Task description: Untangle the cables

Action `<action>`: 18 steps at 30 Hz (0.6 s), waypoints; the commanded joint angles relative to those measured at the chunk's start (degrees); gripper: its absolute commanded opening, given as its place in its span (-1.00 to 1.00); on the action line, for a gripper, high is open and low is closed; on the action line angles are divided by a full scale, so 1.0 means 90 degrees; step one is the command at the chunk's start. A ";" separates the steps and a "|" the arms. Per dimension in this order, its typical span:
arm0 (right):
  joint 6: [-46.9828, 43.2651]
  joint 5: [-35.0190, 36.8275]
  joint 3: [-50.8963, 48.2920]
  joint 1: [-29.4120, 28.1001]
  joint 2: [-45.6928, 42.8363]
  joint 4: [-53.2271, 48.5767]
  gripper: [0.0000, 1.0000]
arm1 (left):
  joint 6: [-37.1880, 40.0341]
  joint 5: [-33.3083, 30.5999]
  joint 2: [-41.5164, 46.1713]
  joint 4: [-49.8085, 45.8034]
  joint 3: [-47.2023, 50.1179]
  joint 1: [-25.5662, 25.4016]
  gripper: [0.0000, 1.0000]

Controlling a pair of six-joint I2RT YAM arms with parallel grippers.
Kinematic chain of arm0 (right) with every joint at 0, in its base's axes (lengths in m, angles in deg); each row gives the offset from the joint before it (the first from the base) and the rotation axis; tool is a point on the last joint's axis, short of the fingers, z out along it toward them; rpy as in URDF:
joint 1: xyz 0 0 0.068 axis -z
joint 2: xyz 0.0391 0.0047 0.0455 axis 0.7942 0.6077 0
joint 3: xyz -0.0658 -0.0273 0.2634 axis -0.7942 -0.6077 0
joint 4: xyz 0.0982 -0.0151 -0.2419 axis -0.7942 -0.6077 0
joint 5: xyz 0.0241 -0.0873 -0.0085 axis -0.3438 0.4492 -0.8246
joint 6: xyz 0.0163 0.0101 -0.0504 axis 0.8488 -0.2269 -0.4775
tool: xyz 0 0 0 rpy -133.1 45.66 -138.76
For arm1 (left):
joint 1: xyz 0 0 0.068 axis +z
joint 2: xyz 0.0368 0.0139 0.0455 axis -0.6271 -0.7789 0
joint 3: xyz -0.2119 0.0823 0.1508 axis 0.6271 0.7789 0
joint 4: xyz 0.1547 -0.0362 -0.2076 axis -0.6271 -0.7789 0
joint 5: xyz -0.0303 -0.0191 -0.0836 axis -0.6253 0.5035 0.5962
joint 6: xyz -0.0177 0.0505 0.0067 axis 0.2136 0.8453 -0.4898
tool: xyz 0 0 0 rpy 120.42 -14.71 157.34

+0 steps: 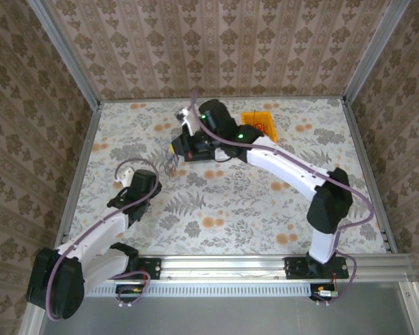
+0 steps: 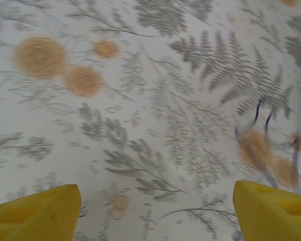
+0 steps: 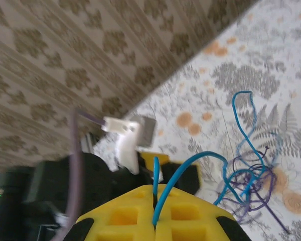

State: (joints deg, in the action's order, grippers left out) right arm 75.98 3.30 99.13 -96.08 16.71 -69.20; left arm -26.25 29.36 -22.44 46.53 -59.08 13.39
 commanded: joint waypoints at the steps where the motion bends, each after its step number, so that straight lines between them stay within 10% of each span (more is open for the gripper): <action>1: 0.0438 -0.0376 -0.0227 0.0110 -0.0224 0.0269 -1.00 | 0.0896 0.0926 -0.0105 0.1576 0.0259 -0.0256 0.64; 18: 0.0992 -0.0493 -0.1215 0.0406 -0.0860 0.0371 -1.00 | 0.2594 0.2695 -0.1702 0.5041 -0.0248 -0.1814 0.54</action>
State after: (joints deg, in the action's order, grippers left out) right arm 81.40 1.29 89.68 -93.42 12.32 -68.54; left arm -6.16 50.17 -35.62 85.15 -58.59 -1.87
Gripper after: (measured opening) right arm 0.063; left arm 0.782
